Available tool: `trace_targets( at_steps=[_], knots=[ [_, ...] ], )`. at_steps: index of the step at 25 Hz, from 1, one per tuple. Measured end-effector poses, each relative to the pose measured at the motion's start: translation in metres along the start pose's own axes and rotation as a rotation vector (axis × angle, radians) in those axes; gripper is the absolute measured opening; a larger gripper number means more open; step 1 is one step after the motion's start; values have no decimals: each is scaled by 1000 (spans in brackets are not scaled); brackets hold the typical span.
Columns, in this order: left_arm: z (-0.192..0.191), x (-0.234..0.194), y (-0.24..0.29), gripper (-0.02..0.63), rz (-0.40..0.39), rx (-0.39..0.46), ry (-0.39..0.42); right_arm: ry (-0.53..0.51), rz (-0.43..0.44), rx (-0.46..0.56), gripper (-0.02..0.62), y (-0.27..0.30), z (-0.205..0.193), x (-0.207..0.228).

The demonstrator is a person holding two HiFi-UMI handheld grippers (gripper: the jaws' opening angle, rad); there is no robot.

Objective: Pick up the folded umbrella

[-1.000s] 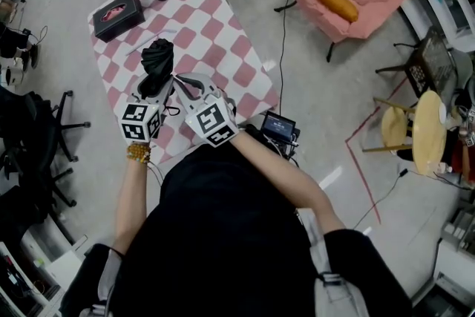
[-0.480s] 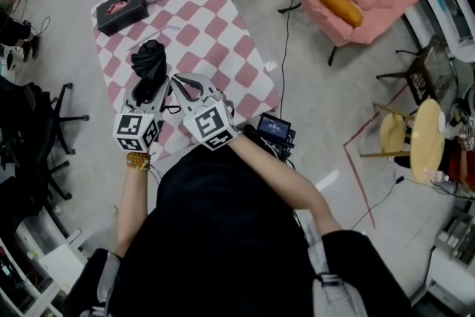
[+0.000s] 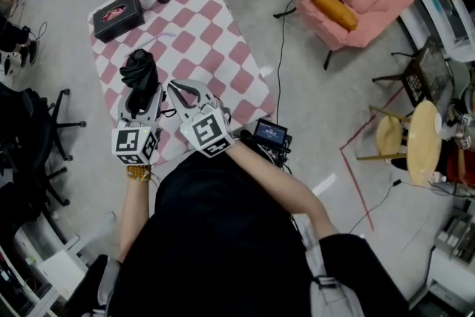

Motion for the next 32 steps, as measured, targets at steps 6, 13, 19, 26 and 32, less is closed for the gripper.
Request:
trace_targets(
  at_steps=[6,13,19,26,32],
  knots=[
    [13,6,-5,204,16,90,57,-51,-22,44,18,-1,11,4],
    [36,8,-5,206,28,157,102,-72,-71,142,18,-1,43,15],
    [46,9,-12,206,56,226,159,-172,-102,183,18,-5,55,8],
    [32,12,-11,206,36,210,147,-181,-83,160,18,-6,42,-2],
    [11,14,-12,207,9,150,105,-166,-78,104,18,-8,18,-8]
  ],
)
Point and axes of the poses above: the fingertips, and each gripper's own axes: y forward along the fingers, x to its right, z out of its top, the point moved 8 cm from there along -y, backward along the fingers, and after that the axes turned 14 degrees about -z, right-handed, at the moved point
